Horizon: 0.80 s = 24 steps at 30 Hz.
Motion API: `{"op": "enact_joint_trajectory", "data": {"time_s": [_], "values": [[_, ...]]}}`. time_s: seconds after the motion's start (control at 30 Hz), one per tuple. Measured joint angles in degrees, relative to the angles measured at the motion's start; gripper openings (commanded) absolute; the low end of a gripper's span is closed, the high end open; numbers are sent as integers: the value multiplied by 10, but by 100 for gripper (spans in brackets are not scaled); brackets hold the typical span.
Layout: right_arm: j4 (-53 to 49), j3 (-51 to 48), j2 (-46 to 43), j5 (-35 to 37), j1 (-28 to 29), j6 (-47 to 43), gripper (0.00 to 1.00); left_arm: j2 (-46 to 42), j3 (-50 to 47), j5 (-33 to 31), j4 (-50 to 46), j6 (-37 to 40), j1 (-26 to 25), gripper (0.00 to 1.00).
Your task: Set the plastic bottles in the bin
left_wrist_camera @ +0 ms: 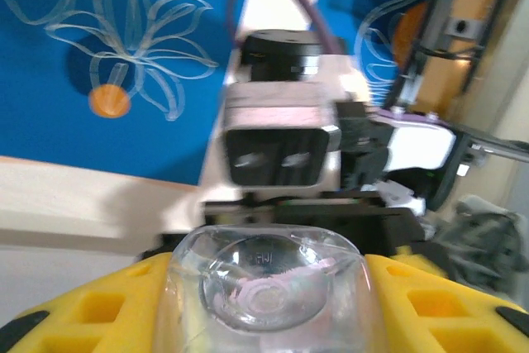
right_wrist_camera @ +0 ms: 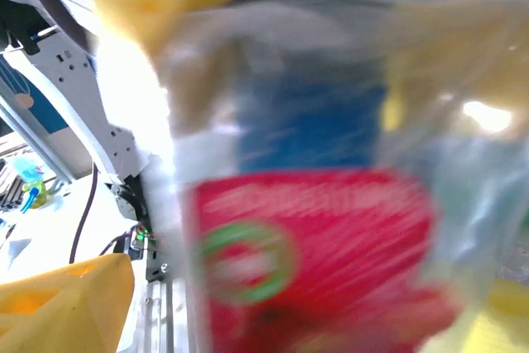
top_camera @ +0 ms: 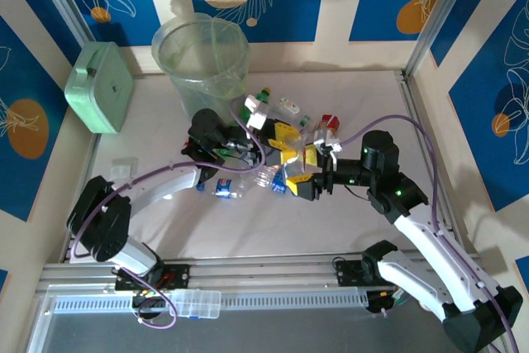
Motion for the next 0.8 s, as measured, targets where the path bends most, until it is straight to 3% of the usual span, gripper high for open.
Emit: {"op": "enact_joint_trajectory", "data": {"time_s": [0.1,0.2,0.5,0.8], "values": [[-5,7,-22,39,-2,0,86,-31,16,-34,-85,57,4,21],[-9,12,-54,67,-2,1,86,-63,38,-86,-170,125,8,0],[-10,37,-110,151,0,9,85,-78,131,-300,-379,264,56,0],[-16,37,-111,263,0,37,84,-34,274,-503,-433,277,132,0]]}}
